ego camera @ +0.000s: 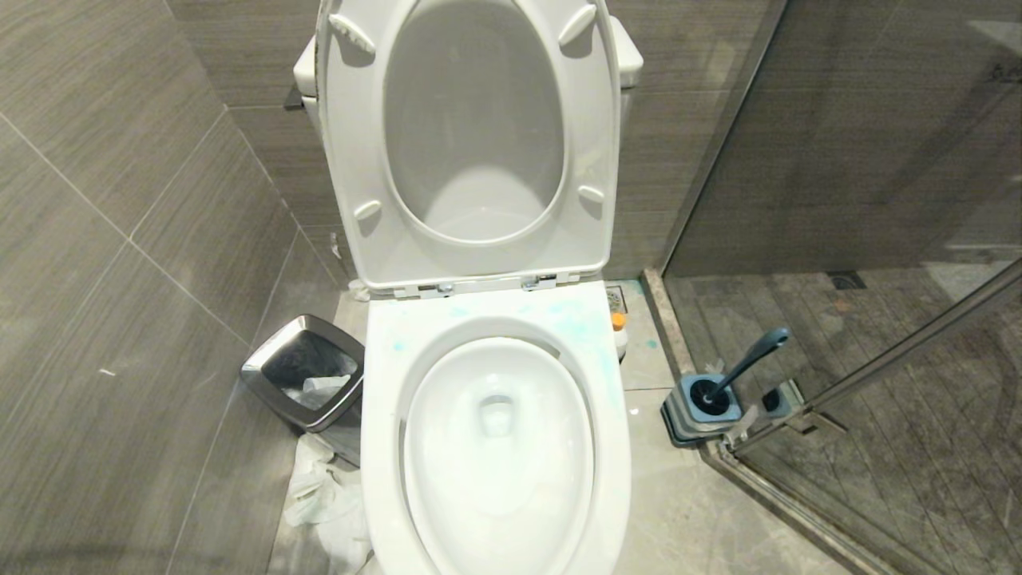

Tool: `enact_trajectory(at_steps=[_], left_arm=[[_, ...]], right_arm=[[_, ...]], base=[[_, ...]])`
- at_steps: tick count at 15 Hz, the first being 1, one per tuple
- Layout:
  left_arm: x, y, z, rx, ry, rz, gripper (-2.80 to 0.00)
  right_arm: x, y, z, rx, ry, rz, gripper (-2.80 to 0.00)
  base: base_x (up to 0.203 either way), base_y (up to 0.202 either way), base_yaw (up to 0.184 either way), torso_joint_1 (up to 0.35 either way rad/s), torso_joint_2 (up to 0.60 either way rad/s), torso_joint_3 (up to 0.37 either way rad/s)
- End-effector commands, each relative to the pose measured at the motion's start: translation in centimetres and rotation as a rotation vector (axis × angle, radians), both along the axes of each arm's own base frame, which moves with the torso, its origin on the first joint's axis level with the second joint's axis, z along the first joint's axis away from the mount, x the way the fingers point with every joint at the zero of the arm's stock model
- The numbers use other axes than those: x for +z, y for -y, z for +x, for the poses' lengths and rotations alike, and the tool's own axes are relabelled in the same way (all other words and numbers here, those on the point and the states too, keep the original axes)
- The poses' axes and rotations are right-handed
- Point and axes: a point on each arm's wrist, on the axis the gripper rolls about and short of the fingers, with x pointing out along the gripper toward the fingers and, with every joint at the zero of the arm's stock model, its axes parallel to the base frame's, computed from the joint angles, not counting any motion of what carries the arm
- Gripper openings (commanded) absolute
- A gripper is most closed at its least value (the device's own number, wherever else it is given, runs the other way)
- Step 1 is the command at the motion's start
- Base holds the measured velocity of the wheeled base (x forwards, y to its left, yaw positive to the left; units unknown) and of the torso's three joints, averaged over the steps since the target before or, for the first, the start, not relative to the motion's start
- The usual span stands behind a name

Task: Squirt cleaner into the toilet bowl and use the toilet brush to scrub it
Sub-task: Pour in the cleaning agent

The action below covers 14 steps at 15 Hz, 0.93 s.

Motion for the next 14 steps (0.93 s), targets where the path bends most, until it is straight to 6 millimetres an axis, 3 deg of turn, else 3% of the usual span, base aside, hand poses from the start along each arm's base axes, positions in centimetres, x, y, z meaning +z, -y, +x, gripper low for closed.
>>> enact_trajectory(at_steps=[1, 8, 14], left_arm=[[-0.5, -0.6, -3.2, 0.026, 0.047, -0.009, -2.80], [-1.4, -1.1, -9.4, 0.027, 0.211, 0.010, -2.80], [-5.3, -0.5, -17.3, 0.052, 0.384, 0.133, -2.80]], right_arm=[[0.0, 0.0, 0.0, 0.001, -0.001, -0.001, -2.80], [0.0, 0.0, 0.0, 0.001, -0.002, -0.001, -2.80], [0.0, 0.0, 0.0, 0.001, -0.002, -0.001, -2.80]], base=[[0.000, 0.000, 0.000, 0.000, 0.00, 0.000], [0.000, 0.000, 0.000, 0.000, 0.00, 0.000], [0.000, 0.000, 0.000, 0.000, 0.00, 0.000]])
